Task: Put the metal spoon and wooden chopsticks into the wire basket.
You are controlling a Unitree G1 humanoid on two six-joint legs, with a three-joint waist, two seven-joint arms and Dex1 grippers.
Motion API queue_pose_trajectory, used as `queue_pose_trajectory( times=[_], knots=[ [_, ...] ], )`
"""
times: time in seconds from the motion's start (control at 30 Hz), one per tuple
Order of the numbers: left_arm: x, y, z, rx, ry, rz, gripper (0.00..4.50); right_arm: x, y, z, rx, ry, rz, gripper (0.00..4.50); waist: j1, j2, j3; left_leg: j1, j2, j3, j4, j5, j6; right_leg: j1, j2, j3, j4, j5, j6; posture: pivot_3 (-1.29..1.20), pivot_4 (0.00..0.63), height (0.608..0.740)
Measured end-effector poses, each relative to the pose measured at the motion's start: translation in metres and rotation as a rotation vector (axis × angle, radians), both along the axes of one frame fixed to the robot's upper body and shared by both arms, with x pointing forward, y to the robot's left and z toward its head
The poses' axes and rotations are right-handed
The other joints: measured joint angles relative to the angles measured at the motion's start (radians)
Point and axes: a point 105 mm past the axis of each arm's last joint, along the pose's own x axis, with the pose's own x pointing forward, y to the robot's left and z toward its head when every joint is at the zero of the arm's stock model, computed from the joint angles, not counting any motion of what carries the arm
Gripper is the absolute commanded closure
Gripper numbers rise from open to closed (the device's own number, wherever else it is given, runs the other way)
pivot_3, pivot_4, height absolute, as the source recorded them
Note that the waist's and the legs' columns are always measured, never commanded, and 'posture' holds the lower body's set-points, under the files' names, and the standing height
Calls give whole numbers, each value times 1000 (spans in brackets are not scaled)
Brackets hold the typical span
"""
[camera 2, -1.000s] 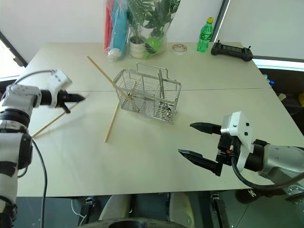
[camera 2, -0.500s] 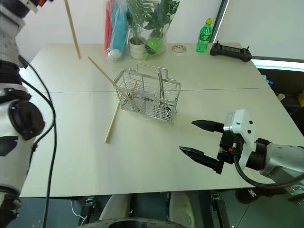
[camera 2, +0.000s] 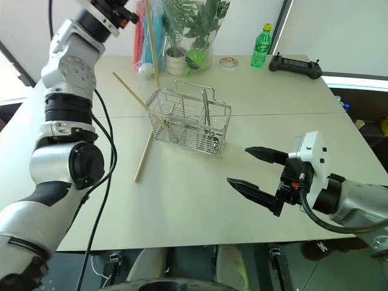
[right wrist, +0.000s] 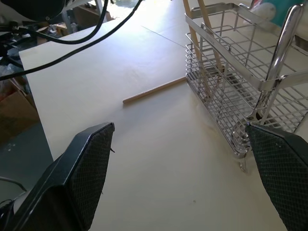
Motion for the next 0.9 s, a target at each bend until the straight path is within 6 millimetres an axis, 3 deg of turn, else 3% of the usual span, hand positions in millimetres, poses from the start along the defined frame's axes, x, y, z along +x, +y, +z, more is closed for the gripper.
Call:
queue_pose_trajectory(
  times=[0.17, 0.2, 0.33, 0.43, 0.67, 0.73, 0.77, 0.9],
  knots=[
    [3, -11, -22, -6, 73, -65, 273, -1, -1, -1, 5, 6, -26, 0, 0, 0, 0, 0, 0, 0, 0, 0, 0, 0, 0, 0, 0, -1, -1, 0, 150, 703],
    [2, -12, -24, -4, 83, -73, 59, 0, -1, -1, 5, 5, -31, 0, 0, 0, 0, 0, 0, 0, 0, 0, 0, 0, 0, 0, 0, -1, -1, 0, 150, 703],
    [-3, -11, -17, -1, 81, -87, 59, 1, -2, 0, 5, 2, -43, 0, -3, 0, 0, 0, 0, 0, 0, 0, 0, 0, 0, 0, 0, -1, -1, 0, 150, 703],
    [-5, 4, -9, 5, 85, -50, 59, 1, -2, 0, 4, 0, -42, 0, -4, 0, 0, 1, 0, 0, 0, 0, 0, 0, 0, 0, 0, -1, -2, 0, 150, 703],
    [-3, 98, 39, 15, 151, 258, 59, 2, 0, -4, 22, -2, -44, 0, -3, 1, 0, 1, 0, 0, -1, 0, 0, -1, 0, 0, 0, -1, -1, 0, 150, 703],
    [6, 125, 27, 43, 260, 382, 59, 2, 1, -7, 37, 2, -48, 0, 1, 2, 0, 1, 0, 0, -1, 0, 0, 1, 0, 0, 0, -3, 2, 0, 150, 703],
    [13, 136, 12, 78, 340, 449, 59, 2, 0, -9, 39, 6, -52, 0, 5, 2, 0, 2, -1, -1, -1, 0, 0, 1, 0, 0, 0, -4, 2, 0, 150, 703],
    [37, 141, -69, 286, 617, 567, 59, 2, 1, -12, 58, 7, -58, 0, 26, 1, 0, 1, -1, -1, 0, 0, 0, 1, 0, 0, -1, -4, 2, 0, 150, 703]
  ],
)
